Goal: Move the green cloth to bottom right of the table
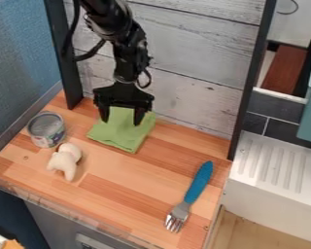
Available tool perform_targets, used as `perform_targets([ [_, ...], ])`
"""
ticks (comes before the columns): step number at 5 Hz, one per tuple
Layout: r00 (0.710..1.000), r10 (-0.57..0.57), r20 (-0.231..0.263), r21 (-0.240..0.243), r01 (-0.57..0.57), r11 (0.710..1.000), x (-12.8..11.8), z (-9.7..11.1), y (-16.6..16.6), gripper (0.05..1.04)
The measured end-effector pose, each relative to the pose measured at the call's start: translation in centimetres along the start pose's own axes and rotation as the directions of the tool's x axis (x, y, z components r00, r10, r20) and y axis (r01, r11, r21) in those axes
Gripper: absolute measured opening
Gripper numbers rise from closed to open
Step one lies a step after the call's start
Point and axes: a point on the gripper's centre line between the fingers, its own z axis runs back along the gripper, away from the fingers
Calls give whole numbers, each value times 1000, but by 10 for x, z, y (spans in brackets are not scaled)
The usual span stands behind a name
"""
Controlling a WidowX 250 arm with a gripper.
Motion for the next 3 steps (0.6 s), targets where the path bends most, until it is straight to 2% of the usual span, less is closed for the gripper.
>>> perform_targets([
  [1, 999, 38, -2, 16, -38, 999, 11, -10, 10, 1000],
  [2, 998, 66, -26, 14, -65, 998, 11, -23, 15, 1000],
  [3, 993, 102, -64, -9, -103, 995, 7, -40, 7, 1000],
])
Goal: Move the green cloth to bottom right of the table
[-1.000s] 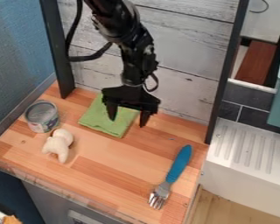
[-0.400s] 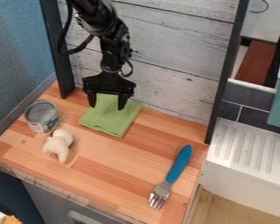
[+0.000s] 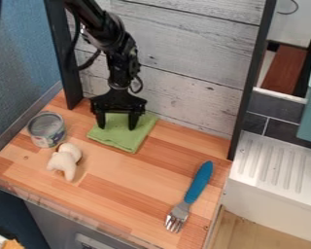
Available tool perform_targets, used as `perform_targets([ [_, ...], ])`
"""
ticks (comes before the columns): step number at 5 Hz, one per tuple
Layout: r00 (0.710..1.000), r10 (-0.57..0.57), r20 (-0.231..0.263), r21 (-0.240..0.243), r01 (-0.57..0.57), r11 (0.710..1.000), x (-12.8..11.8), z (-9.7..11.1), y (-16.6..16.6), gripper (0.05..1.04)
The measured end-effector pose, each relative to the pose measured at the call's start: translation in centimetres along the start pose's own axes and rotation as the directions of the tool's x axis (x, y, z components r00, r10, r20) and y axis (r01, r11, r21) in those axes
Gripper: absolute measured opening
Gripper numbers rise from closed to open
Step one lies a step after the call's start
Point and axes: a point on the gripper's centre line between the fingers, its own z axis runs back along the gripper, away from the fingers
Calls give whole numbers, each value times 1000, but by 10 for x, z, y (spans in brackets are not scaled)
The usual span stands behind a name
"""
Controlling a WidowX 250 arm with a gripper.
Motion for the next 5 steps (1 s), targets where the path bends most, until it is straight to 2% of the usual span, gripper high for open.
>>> perform_targets([
  [1, 1000, 0, -1, -19, 0, 1000, 6, -3, -4, 999],
  [2, 1000, 15, -14, -78, -16, 997, 11, -5, -7, 1000],
  [3, 1000, -6, -15, -119, 4, 993, 3, -6, -15, 1000],
  [4, 998, -57, -6, -130, 56, 990, -11, -4, -25, 999],
  [5, 991, -130, -19, -147, 126, 981, -39, 2, -40, 999],
])
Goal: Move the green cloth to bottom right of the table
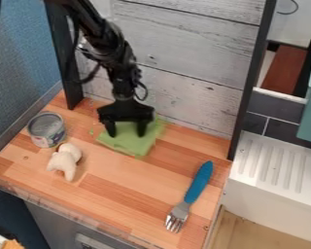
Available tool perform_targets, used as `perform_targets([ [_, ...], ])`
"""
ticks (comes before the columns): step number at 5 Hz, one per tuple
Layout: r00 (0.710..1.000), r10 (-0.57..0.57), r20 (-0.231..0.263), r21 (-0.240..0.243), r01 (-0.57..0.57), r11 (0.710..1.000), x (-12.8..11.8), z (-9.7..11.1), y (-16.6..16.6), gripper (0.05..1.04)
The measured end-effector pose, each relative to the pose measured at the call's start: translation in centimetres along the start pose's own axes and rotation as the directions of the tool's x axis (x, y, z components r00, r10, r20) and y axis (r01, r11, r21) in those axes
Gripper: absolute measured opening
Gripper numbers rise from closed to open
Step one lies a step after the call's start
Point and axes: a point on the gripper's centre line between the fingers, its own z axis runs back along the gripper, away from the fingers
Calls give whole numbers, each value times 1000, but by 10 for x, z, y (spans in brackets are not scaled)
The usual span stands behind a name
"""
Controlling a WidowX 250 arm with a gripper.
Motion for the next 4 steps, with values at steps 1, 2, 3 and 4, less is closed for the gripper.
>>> perform_targets([
  [1, 998, -59, 2, -17, 59, 998, -6, 0, -15, 999],
  [2, 992, -129, -4, -43, 129, 991, -19, 1, -36, 999],
  [3, 985, -170, -7, -51, 169, 984, -34, 3, -46, 999],
  [4, 983, -182, -15, -51, 181, 982, -46, 6, -41, 999],
])
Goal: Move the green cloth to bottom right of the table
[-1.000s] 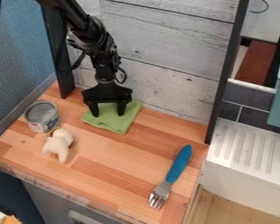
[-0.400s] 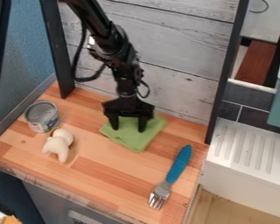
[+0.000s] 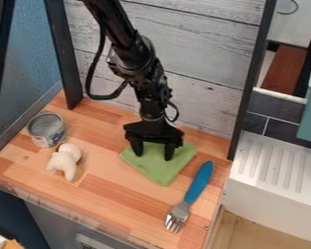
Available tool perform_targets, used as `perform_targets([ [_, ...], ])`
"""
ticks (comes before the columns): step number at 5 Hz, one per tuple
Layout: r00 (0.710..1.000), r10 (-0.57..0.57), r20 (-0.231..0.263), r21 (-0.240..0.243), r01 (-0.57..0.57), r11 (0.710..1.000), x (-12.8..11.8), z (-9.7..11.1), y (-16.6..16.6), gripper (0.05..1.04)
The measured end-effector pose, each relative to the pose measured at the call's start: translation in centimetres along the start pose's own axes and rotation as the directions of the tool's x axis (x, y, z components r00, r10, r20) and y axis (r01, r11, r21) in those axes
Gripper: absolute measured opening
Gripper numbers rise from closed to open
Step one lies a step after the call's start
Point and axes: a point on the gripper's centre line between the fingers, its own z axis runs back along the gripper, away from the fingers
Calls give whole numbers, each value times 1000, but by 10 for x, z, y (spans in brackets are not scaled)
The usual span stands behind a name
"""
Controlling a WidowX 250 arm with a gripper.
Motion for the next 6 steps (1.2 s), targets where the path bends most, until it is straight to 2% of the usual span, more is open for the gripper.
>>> perform_targets([
  [3, 998, 37, -53, 77, -33, 996, -39, 12, 26, 999],
  [4, 995, 47, -83, 99, -39, 994, -54, 9, 33, 999],
  [5, 994, 38, -102, 102, -27, 994, -66, 6, 34, 999],
  [6, 994, 32, -105, 115, -20, 993, -73, 5, 37, 999],
])
